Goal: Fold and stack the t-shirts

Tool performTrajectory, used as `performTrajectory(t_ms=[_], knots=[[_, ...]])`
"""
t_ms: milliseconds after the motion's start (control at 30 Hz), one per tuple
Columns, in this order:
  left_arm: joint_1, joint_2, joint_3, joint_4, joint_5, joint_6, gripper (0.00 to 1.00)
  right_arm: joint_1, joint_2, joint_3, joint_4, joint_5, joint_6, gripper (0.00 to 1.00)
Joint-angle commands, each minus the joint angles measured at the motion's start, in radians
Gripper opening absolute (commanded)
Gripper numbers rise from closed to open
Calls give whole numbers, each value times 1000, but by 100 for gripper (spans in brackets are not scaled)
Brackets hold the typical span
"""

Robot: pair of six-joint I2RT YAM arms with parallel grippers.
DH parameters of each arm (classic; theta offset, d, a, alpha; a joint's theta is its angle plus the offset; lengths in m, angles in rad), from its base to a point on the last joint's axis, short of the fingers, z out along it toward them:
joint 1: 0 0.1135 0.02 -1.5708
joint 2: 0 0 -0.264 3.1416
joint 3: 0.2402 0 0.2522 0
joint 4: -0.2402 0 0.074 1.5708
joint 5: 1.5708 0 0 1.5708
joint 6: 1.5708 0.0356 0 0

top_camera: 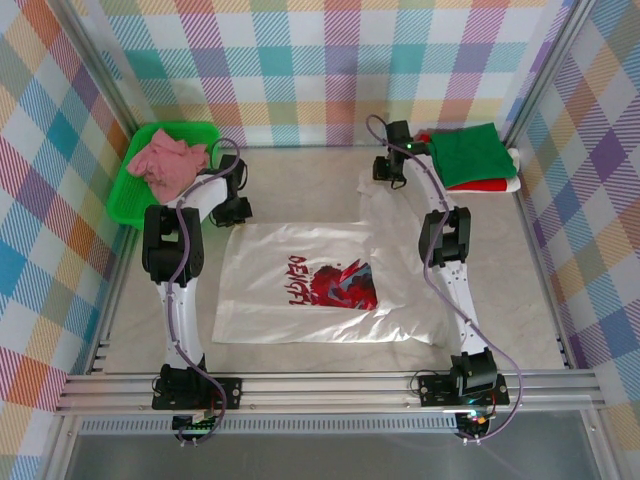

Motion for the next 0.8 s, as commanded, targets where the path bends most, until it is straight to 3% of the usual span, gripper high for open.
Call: performTrajectory(t_ms=[0,100,200,267,500,533,567,600,633,767], knots=[[10,-24,4,-15,13,3,3,5,-12,26,18,-41,1,37],[10,-48,-6,-13,3,0,0,5,-52,22,16,-40,2,19],[10,-81,-31,7,6,-7,0,6,-95,8,9,-44,6,11],[10,-108,-53,22,4,-13,0,7,-129,-17,9,-58,14,0],[10,-174,-97,54,-2,-22,0,16,-205,-80,37,-70,11,0],[10,-176,-101,55,-2,-21,0,16,-207,-77,33,-85,13,1],[10,-179,-102,54,-2,-20,0,16,-204,-69,20,-100,21,16],[10,-177,-103,53,-2,-22,0,17,-205,-64,1,-118,31,40],[10,-178,-106,53,-2,-23,0,21,-206,-67,-15,-127,32,46],[10,-179,-120,62,12,-26,0,77,-214,-113,-46,-27,-58,50]])
